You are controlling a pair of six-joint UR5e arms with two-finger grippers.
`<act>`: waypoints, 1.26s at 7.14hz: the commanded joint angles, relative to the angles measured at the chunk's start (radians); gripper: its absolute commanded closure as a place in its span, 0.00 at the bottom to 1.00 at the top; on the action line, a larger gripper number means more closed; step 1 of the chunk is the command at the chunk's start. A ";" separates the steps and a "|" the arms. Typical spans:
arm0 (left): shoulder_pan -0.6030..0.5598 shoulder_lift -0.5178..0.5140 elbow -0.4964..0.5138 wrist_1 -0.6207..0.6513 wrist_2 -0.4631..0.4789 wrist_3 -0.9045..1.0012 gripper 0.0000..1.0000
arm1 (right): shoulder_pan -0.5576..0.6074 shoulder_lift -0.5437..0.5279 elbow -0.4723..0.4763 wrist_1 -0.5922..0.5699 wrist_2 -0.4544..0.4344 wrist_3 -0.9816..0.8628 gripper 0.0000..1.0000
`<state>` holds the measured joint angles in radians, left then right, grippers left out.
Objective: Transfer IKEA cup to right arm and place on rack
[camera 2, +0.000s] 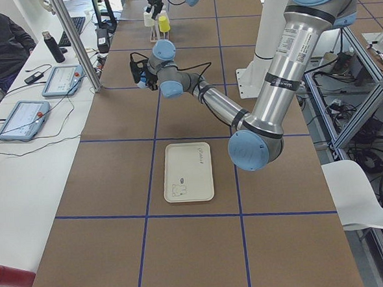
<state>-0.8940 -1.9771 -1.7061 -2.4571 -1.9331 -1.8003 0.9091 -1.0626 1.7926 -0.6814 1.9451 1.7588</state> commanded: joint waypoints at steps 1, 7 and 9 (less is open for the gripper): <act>0.076 -0.023 0.066 -0.255 0.104 -0.262 1.00 | -0.007 -0.034 -0.015 0.127 -0.014 0.065 0.00; 0.290 -0.190 0.198 -0.592 0.606 -0.828 1.00 | -0.047 -0.062 -0.052 0.299 -0.202 0.240 0.00; 0.262 -0.187 0.209 -0.600 0.608 -0.858 1.00 | -0.158 -0.034 -0.052 0.299 -0.335 0.242 0.00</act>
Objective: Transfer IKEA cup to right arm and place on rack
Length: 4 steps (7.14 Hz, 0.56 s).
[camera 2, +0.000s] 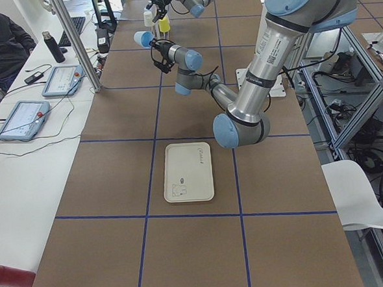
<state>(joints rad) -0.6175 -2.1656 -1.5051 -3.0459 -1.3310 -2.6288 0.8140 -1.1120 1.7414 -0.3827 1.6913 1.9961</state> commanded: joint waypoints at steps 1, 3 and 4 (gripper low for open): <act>-0.028 0.009 0.008 -0.011 0.004 -0.037 1.00 | -0.093 0.033 -0.002 0.001 -0.108 0.007 0.00; -0.074 0.068 0.008 -0.066 -0.039 -0.042 1.00 | -0.098 0.075 -0.026 0.001 -0.108 0.067 0.00; -0.100 0.090 0.008 -0.088 -0.066 -0.042 1.00 | -0.107 0.102 -0.048 0.001 -0.108 0.067 0.00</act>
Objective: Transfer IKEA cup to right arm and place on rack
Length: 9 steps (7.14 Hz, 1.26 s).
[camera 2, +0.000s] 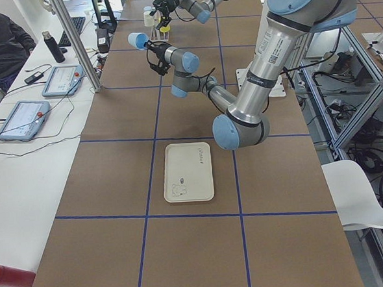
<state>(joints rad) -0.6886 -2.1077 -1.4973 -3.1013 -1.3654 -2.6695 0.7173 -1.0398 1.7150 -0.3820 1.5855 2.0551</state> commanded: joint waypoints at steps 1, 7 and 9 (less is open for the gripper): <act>-0.040 0.032 0.002 -0.033 -0.047 -0.003 1.00 | -0.019 0.049 -0.040 0.002 -0.004 0.008 0.00; -0.028 0.015 -0.014 -0.034 -0.113 0.013 1.00 | -0.036 0.144 -0.179 0.051 -0.012 0.008 0.00; -0.013 0.011 -0.012 -0.034 -0.112 0.008 1.00 | -0.038 0.165 -0.206 0.052 -0.028 0.008 0.00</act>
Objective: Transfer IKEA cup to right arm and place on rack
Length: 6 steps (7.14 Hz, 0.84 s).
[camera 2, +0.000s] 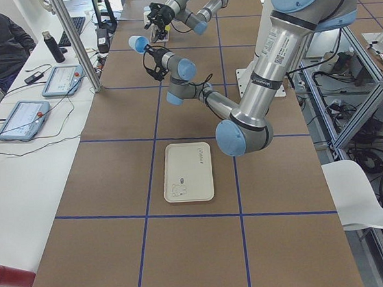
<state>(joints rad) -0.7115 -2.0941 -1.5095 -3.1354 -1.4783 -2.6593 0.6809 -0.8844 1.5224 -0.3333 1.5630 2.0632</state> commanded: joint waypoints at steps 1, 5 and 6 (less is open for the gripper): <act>0.018 -0.015 0.002 0.002 0.001 -0.004 1.00 | -0.001 0.010 -0.013 0.010 -0.008 0.000 0.00; 0.049 -0.040 0.003 0.002 0.007 -0.010 1.00 | -0.006 0.012 -0.013 0.020 -0.009 0.002 0.00; 0.055 -0.044 0.003 0.002 0.009 -0.010 1.00 | -0.007 0.012 -0.014 0.020 -0.012 0.002 0.00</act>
<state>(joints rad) -0.6644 -2.1323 -1.5063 -3.1337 -1.4710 -2.6690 0.6748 -0.8730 1.5088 -0.3136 1.5533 2.0647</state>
